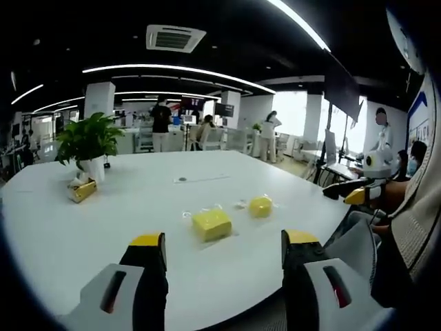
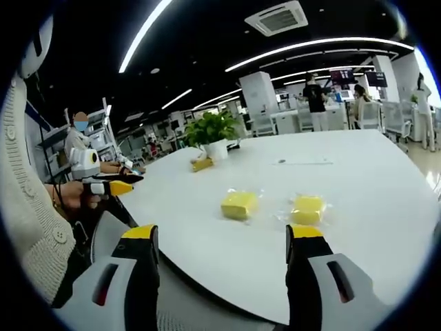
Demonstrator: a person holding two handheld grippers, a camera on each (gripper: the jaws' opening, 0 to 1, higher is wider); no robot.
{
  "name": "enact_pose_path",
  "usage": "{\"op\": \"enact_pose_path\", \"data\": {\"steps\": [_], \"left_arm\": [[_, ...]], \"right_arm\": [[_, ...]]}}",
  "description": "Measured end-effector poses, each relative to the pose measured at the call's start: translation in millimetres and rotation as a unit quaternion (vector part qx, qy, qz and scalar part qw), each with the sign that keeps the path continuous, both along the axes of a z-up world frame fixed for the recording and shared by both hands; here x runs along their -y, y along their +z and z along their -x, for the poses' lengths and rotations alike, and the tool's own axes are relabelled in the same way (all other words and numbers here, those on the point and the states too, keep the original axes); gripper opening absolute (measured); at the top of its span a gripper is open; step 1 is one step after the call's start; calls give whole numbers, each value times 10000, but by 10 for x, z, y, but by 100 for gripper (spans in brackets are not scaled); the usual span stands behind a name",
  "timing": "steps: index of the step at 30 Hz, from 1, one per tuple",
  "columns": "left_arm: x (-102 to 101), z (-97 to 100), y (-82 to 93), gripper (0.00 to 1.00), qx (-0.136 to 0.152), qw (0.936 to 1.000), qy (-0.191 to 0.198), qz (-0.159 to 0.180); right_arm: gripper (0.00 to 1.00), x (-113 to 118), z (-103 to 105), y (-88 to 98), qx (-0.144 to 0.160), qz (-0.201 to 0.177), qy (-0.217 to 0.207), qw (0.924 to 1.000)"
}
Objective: Compare the silicone blocks by pressing each to a similar depth, holding the contact briefly, and releasing to observe deformation and rebound differences across the visible hardness samples.
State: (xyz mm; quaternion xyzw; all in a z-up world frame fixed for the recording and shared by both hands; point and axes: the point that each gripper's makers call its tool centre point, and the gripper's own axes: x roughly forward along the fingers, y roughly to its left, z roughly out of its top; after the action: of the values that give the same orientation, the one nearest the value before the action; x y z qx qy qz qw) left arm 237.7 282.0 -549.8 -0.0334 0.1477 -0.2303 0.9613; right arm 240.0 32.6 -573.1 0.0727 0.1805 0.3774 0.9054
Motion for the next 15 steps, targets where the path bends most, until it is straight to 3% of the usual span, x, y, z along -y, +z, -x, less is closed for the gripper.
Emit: {"op": "enact_pose_path", "data": {"steps": [7,10,15], "left_arm": [[-4,10,-21,66,-57,10000,16,27],[4,13,-17,64,-57,9999,5,107],[-4,11,-11,63,-52,9998,32,164]], "right_arm": [[69,3,7,-3,7,-9,-12,10000],[65,-12,-2,88,211,-180,-10,9996],[65,-15,-9,112,255,-180,-10,9995]]}}
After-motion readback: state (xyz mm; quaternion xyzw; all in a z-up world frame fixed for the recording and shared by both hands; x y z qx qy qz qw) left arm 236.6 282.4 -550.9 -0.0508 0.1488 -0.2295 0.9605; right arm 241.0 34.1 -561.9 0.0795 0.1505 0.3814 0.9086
